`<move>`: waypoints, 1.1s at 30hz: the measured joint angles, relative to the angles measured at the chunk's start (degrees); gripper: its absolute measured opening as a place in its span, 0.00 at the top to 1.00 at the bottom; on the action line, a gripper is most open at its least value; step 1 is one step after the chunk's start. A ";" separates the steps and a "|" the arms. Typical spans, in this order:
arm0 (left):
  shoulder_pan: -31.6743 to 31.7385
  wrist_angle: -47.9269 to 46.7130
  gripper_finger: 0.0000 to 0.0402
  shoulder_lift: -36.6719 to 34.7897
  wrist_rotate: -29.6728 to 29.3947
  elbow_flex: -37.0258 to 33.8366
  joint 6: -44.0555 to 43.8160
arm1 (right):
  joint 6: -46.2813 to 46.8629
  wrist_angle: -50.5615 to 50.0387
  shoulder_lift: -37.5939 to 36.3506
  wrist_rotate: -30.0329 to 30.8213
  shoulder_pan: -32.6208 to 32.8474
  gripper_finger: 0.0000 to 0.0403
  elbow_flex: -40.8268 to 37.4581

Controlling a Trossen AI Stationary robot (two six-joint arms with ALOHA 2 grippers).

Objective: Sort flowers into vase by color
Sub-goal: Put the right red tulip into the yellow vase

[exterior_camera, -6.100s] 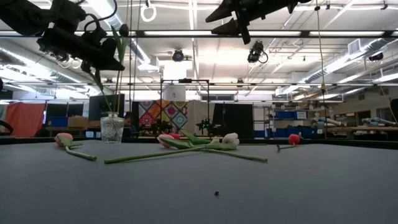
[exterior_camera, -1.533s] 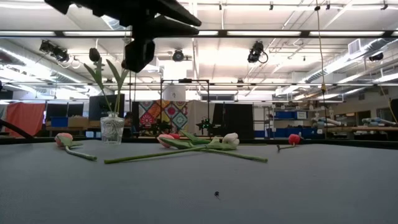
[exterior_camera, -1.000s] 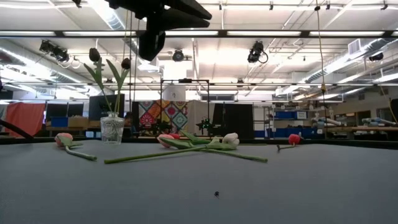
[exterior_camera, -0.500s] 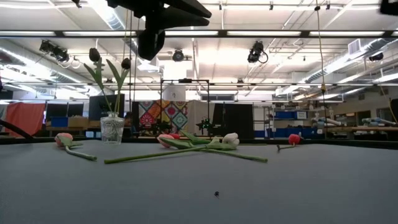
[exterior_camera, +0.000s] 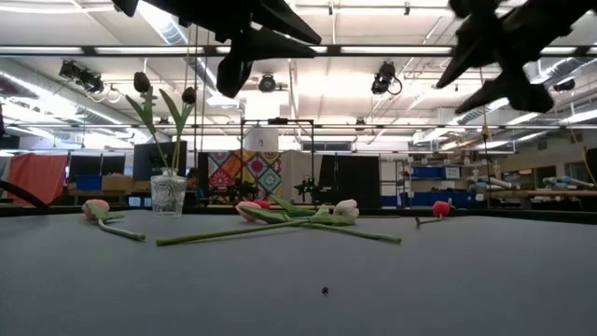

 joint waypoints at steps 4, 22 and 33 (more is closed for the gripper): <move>1.49 -0.04 0.75 0.00 0.02 0.00 0.06 | -2.28 -1.80 3.17 -1.90 -12.04 0.36 0.00; 4.40 -17.07 0.67 -0.04 0.44 -0.04 -2.28 | -14.84 5.37 32.41 -18.87 -44.73 0.47 0.00; 6.10 -28.36 0.67 -0.04 3.47 -0.04 -1.99 | -19.40 0.02 42.86 -15.59 -49.09 0.48 10.14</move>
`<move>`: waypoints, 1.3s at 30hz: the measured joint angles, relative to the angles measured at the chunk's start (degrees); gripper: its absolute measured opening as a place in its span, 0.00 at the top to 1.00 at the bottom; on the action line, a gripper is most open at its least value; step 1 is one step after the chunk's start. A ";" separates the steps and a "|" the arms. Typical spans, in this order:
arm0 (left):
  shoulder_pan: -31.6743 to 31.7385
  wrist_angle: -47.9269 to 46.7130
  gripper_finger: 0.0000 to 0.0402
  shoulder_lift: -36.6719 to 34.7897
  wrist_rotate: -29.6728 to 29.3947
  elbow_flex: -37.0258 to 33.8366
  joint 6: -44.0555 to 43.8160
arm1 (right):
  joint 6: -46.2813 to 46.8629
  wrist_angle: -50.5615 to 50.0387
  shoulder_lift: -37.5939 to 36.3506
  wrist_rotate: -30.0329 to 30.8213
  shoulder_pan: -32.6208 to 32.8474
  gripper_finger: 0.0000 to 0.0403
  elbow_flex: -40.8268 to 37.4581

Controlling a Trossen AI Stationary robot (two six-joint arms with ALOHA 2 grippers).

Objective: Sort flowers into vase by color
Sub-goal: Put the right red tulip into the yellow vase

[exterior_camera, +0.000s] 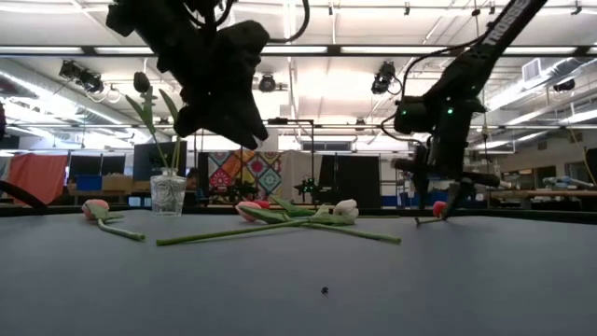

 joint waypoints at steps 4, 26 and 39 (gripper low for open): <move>0.93 -1.33 0.67 0.00 2.29 0.00 0.00 | -2.14 -4.75 4.53 -0.41 -0.83 0.51 3.61; 0.42 -4.71 0.67 -0.46 4.36 0.00 -2.05 | -7.89 -7.66 3.64 0.32 -0.36 0.80 4.20; -0.54 -5.19 0.67 -0.46 5.25 0.00 -4.24 | -11.20 -4.63 3.66 -0.64 1.60 0.88 4.11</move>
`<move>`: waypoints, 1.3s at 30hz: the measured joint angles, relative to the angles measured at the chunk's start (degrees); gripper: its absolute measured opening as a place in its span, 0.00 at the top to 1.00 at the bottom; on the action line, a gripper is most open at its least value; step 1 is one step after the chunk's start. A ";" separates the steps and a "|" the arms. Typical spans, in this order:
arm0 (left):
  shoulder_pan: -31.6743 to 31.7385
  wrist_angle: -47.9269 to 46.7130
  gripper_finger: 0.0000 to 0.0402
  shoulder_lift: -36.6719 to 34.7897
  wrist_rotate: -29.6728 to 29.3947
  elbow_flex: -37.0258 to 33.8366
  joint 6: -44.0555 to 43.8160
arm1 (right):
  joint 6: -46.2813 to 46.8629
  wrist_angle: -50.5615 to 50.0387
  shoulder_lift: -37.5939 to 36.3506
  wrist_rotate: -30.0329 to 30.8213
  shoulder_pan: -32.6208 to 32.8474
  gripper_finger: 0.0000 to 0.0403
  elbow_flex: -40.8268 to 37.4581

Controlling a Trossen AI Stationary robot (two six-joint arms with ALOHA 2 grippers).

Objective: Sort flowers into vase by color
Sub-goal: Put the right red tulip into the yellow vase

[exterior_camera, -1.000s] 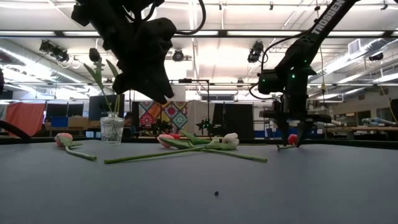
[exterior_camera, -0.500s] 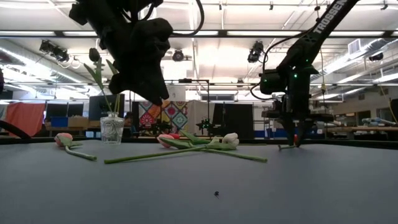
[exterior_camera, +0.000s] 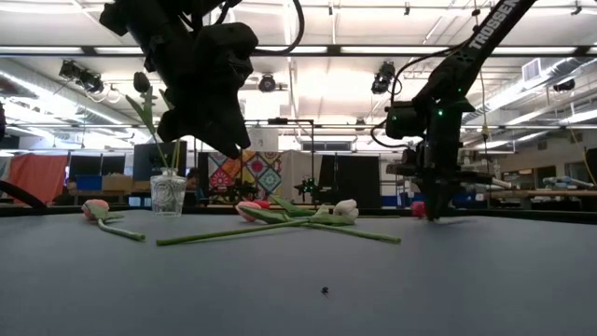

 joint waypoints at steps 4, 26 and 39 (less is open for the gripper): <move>0.00 -0.02 0.67 0.00 0.13 0.00 -1.43 | -3.54 -0.24 0.00 -0.01 0.57 0.94 0.03; 0.00 -7.38 0.67 0.04 3.59 0.00 -9.88 | -2.22 3.19 -0.04 -3.87 6.09 0.90 0.02; 3.71 14.06 0.67 10.71 0.24 0.04 8.74 | 0.74 3.06 -0.49 -6.25 9.06 0.61 0.07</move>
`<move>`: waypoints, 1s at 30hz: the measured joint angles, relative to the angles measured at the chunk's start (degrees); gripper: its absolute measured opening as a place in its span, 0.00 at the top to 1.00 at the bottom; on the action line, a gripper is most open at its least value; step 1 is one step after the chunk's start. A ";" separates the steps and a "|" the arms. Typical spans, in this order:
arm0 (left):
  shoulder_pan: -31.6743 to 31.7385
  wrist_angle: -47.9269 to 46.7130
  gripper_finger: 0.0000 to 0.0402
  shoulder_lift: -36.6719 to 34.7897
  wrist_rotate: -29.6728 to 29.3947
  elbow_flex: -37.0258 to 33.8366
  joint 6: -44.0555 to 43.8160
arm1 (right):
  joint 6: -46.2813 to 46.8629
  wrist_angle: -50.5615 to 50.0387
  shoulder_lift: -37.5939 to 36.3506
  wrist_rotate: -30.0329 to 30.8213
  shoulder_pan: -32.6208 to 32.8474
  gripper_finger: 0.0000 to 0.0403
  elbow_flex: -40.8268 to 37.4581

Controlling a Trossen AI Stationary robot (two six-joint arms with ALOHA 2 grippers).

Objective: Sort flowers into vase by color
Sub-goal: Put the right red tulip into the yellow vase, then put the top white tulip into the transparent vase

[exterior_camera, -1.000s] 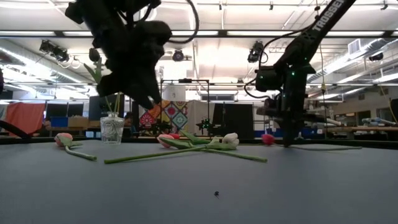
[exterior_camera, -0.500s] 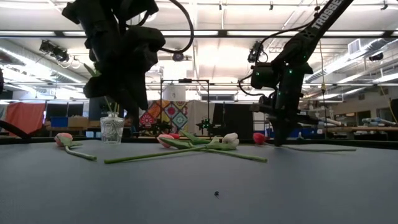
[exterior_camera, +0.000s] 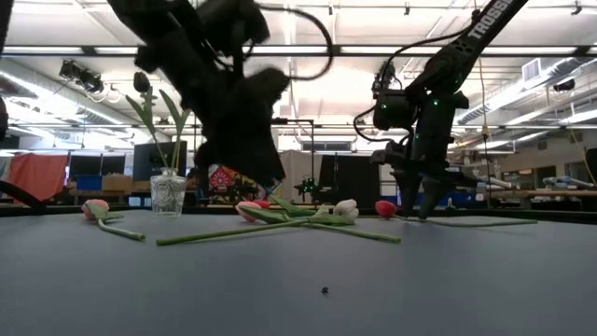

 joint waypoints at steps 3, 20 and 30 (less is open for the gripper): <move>0.36 4.45 0.67 2.83 0.85 0.00 1.47 | 0.71 0.12 -1.44 1.35 0.67 0.58 0.00; 0.18 17.01 0.67 13.49 2.65 0.07 2.55 | 2.29 1.16 -11.09 4.31 0.87 0.55 0.02; 0.25 16.62 0.94 13.99 2.32 0.11 1.64 | 2.33 1.12 -11.69 3.60 0.87 0.55 0.02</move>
